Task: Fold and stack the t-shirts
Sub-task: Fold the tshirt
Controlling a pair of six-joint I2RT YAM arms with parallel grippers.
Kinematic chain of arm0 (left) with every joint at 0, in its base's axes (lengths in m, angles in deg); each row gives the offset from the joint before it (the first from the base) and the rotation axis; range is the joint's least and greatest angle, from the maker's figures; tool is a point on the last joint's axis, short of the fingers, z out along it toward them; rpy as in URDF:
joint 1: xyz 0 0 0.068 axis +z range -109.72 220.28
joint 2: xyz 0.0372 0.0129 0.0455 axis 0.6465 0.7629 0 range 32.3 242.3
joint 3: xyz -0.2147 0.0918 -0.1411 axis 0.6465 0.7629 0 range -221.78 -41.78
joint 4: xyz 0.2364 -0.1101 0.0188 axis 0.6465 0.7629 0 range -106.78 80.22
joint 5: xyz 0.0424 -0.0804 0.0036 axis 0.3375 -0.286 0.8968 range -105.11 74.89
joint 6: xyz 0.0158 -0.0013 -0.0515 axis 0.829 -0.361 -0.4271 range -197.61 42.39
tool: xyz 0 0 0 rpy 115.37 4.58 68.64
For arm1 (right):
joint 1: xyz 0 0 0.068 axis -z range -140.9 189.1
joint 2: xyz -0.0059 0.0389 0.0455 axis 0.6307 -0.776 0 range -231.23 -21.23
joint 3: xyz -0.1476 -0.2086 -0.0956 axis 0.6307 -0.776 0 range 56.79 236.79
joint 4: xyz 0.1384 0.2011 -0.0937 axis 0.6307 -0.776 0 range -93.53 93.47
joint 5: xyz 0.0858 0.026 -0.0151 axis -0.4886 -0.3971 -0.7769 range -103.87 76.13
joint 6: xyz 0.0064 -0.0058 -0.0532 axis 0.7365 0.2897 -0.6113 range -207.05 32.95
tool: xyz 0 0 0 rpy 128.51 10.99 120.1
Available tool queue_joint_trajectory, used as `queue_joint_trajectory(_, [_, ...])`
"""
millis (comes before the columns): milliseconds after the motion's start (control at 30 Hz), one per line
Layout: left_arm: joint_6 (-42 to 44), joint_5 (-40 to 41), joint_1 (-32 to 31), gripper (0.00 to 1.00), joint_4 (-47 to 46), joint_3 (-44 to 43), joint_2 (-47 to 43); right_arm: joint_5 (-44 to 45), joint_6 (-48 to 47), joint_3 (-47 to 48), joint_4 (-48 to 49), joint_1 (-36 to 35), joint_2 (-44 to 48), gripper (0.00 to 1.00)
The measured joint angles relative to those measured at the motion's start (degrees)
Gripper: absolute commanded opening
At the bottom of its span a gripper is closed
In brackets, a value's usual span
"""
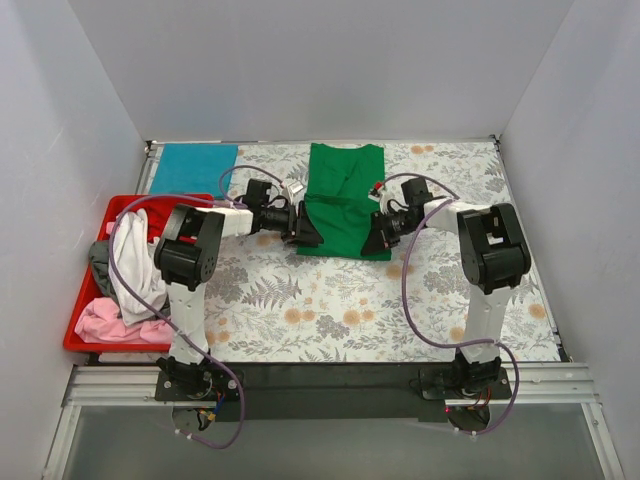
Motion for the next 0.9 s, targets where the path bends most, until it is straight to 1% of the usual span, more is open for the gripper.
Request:
queue_joint_trajectory(67, [-2.34,0.09,0.15,0.48,-1.07,0.09,1.88,-0.04,1.18,-0.83,0.22,0.87,-2.71,0.12])
queue_joint_trajectory(100, [-3.63,0.11,0.31,0.47,-1.64,0.22,3.08,-2.25,2.38,-1.18,0.57,1.95,-3.91,0.12])
queue_joint_trajectory(233, [-7.10,-1.90,1.79,0.47,-3.50,1.07,4.70,-3.69,3.67,-1.53,0.92,4.39,-4.39,0.12])
queue_joint_trajectory(300, [-7.67,-2.84,2.89,0.47,-3.37,1.64,4.70,-4.11,3.72,-2.12,0.96,5.33,-4.20,0.15])
queue_joint_trajectory(333, [-7.21,-3.43,3.54,0.48,-2.60,1.84,4.55,-4.28,3.41,-2.45,0.72,5.73,-3.91,0.21])
queue_joint_trajectory(367, [-6.19,-3.78,4.15,0.49,-1.25,1.84,4.26,-4.26,2.84,-2.62,-0.07,5.99,-3.32,0.25])
queue_joint_trajectory(400, [-4.09,-3.87,4.70,0.49,0.76,1.81,3.74,-3.82,1.84,-2.89,-1.05,6.21,-2.32,0.32])
queue_joint_trajectory(467, [1.62,-2.99,5.33,0.49,5.86,1.60,1.62,-2.14,-1.14,-3.32,-3.82,6.43,1.01,0.37])
queue_joint_trajectory(500, [4.57,-2.14,5.46,0.49,8.44,1.46,0.22,-1.29,-3.06,-3.32,-5.25,6.56,3.17,0.42])
queue_joint_trajectory(567, [13.03,-0.52,5.88,0.50,14.29,0.76,-3.50,0.74,-8.22,-3.32,-7.08,6.62,8.48,0.46])
queue_joint_trajectory(600, [17.42,0.35,5.95,0.50,16.65,0.33,-5.51,2.54,-11.58,-3.30,-7.54,6.56,11.37,0.51])
queue_joint_trajectory(700, [31.74,2.73,5.84,0.50,20.79,-0.72,-11.80,8.39,-21.55,-3.30,-7.56,5.49,18.64,0.51])
queue_joint_trajectory(767, [40.94,4.61,5.51,0.50,22.05,-0.74,-14.99,11.96,-26.40,-3.89,-6.12,3.91,21.24,0.51])
queue_joint_trajectory(900, [57.53,7.74,4.22,0.50,20.61,1.25,-17.16,19.50,-35.76,-9.38,-1.95,-1.55,24.02,0.48])
